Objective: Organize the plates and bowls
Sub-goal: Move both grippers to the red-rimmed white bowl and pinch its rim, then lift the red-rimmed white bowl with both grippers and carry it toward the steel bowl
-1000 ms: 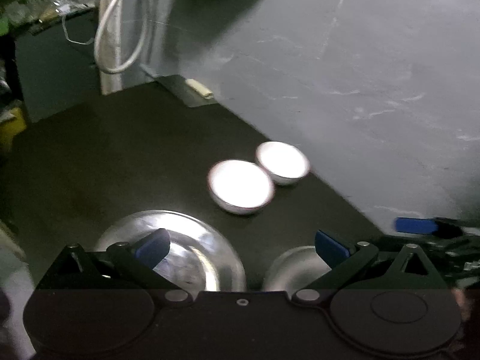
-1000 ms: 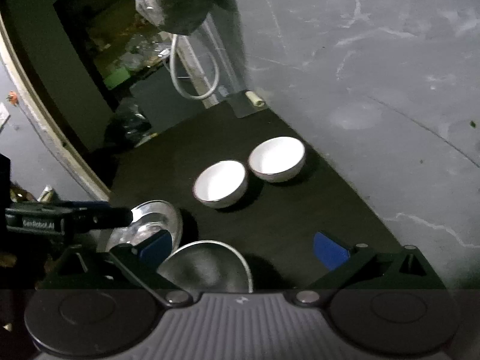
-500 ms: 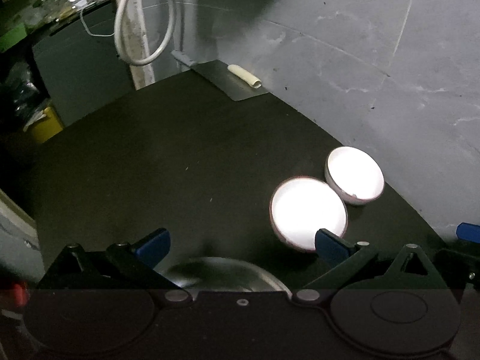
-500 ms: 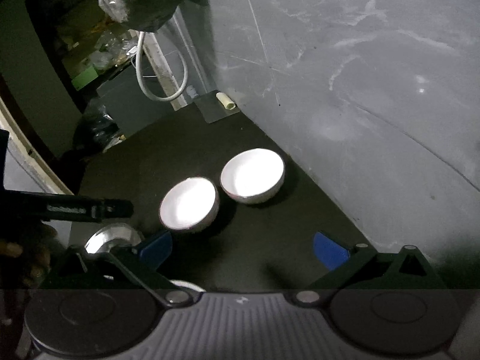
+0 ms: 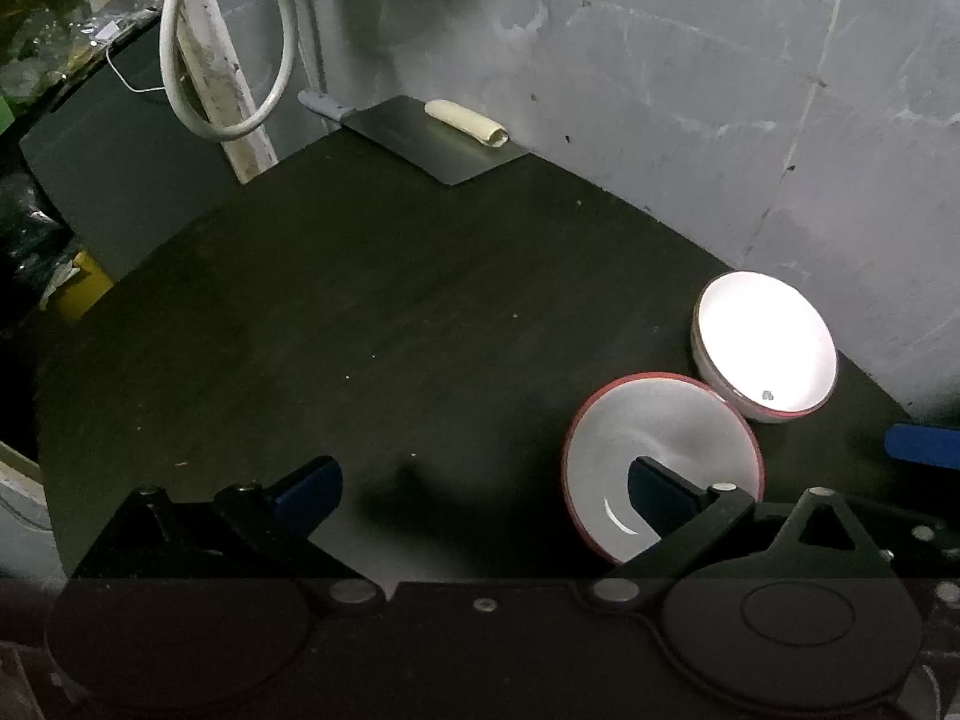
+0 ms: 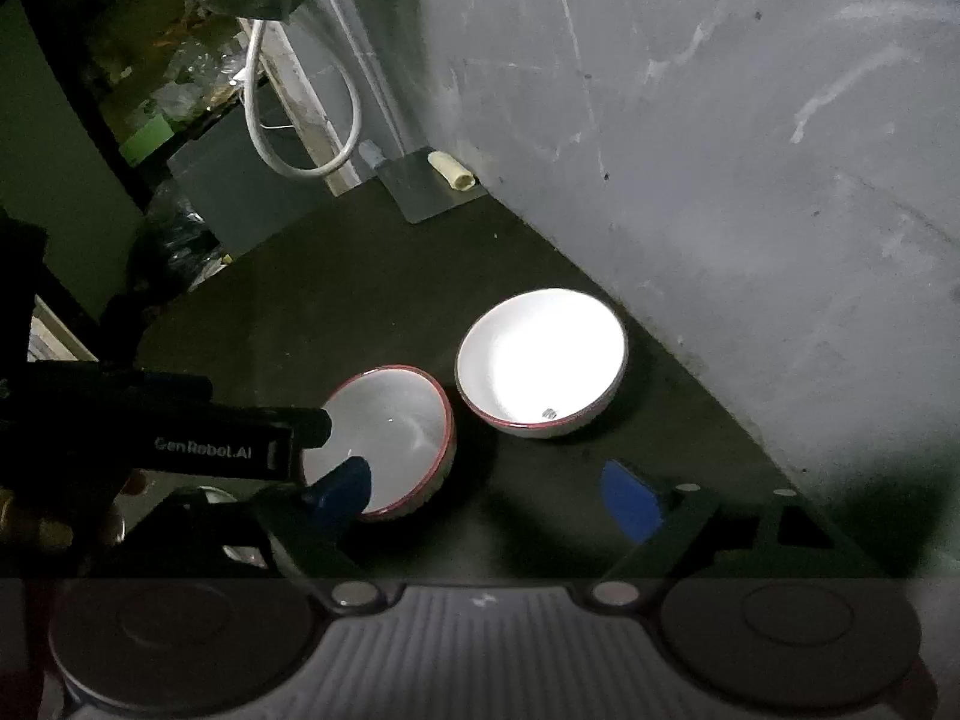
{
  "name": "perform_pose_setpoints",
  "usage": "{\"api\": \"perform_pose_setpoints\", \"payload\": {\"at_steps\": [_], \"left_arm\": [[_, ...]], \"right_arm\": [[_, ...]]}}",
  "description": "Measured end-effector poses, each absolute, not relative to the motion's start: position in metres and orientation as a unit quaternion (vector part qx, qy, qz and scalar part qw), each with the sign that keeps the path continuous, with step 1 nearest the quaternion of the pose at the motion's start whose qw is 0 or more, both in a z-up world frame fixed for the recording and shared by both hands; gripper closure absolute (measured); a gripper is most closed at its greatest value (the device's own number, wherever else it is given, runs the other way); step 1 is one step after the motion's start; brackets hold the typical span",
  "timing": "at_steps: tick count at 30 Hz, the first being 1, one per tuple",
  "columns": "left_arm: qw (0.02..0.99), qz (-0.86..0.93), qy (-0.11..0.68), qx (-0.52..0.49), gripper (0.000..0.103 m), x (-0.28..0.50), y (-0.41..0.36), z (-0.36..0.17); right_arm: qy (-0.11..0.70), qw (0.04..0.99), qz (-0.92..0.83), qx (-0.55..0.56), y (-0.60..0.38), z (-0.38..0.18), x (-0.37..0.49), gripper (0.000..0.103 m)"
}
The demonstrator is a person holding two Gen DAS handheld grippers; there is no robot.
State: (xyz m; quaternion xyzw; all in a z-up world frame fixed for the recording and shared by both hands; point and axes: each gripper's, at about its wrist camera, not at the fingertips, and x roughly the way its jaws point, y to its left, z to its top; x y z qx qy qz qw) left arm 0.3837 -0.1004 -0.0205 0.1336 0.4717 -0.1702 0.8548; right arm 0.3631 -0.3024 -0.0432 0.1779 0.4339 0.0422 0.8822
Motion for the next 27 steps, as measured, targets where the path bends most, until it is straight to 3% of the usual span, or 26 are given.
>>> {"api": "perform_pose_setpoints", "payload": {"at_steps": [9,14,20,27], "left_arm": [[0.841,-0.211,0.487,0.104,0.025,0.388,-0.100,-0.026],[0.836,-0.230,0.488,0.098,0.030,0.385,-0.103,-0.026],[0.826,-0.239,0.501,0.093,0.056,0.386,-0.104,-0.030],[0.814,-0.250,0.519,0.079,0.063,0.386,-0.104,-0.035]], "right_arm": [[0.447,0.874,0.041,0.186,-0.294,-0.054,0.380,0.039],[0.452,0.870,0.052,0.189,-0.293,-0.057,0.383,0.053],[0.456,0.867,0.057,0.191,-0.291,-0.059,0.387,0.069],[0.460,0.861,0.065,0.207,-0.290,-0.063,0.392,0.071]]}}
